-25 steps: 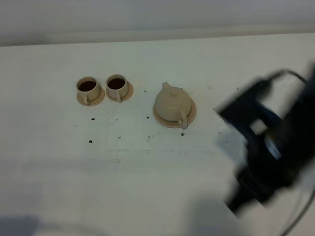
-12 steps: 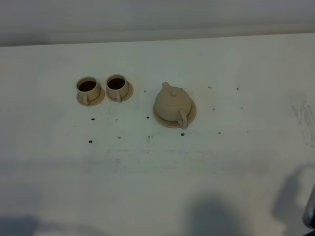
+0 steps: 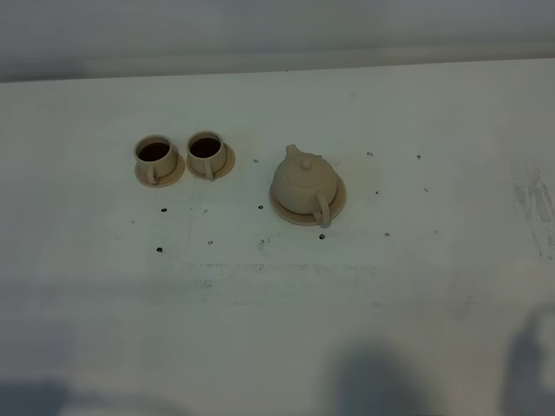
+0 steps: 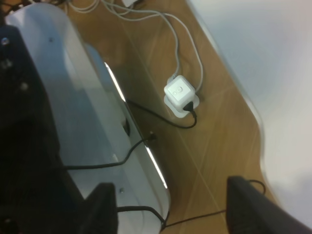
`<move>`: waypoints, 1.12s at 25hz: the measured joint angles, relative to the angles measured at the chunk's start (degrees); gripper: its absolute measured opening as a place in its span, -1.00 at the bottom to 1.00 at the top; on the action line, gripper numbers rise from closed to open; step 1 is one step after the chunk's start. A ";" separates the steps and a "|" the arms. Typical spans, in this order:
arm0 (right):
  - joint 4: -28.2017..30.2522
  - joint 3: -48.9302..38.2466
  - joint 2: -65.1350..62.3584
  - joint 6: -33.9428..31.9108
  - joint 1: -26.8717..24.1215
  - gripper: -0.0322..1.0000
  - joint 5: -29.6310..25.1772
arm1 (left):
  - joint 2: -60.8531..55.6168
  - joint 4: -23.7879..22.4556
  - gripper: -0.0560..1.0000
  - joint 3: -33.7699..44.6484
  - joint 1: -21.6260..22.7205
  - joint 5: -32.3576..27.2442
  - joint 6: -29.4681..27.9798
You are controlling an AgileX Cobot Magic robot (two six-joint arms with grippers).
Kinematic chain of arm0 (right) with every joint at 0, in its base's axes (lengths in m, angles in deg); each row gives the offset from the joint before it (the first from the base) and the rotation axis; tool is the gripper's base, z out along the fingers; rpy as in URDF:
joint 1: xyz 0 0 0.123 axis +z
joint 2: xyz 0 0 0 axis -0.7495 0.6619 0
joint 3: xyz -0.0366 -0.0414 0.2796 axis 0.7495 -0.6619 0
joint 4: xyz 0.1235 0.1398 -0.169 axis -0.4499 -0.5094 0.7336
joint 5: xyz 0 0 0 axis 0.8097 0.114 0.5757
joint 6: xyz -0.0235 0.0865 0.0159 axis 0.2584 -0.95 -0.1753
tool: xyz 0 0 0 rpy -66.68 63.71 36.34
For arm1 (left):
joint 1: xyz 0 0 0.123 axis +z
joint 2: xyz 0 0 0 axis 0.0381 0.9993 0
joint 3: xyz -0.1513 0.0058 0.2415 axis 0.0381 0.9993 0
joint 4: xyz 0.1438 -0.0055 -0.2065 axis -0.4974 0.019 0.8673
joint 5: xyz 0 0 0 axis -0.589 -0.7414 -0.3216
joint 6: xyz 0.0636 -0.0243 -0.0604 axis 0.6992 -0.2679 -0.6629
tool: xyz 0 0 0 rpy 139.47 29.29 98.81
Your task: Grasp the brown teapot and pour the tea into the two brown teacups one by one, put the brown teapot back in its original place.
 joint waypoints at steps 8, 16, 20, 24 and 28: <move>-0.40 0.00 -2.96 1.12 -0.38 0.06 0.14 | 0.00 0.00 0.22 0.00 0.00 0.00 0.00; -0.45 0.00 -9.22 1.12 -17.46 0.06 -0.03 | 0.00 0.00 0.22 0.00 0.00 0.00 0.00; -0.41 0.00 -11.35 1.12 -32.00 0.06 -0.03 | 0.00 0.00 0.22 0.00 0.00 0.00 0.00; -0.41 0.00 -13.67 1.12 -44.60 0.06 -0.03 | 0.00 0.00 0.22 0.00 0.00 0.00 0.00; -0.41 0.00 -16.47 1.12 -53.02 0.06 -0.03 | 0.00 0.00 0.22 0.00 0.00 0.00 0.00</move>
